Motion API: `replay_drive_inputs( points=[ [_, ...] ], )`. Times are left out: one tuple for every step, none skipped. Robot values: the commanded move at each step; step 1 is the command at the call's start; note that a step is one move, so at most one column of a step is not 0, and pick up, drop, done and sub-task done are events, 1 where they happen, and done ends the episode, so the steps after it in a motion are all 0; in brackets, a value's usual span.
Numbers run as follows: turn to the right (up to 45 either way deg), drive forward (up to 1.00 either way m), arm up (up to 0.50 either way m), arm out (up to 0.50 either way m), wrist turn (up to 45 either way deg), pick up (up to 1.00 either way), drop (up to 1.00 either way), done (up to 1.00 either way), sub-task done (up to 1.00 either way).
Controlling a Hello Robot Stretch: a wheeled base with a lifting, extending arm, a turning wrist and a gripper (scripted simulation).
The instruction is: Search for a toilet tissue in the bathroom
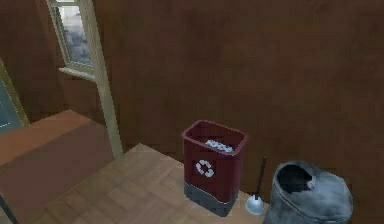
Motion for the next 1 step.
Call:
replay_drive_inputs(
  points=[
    [0.0,0.4,0.0,0.0,0.0,0.0,0.0,0.0,0.0]
  ],
)
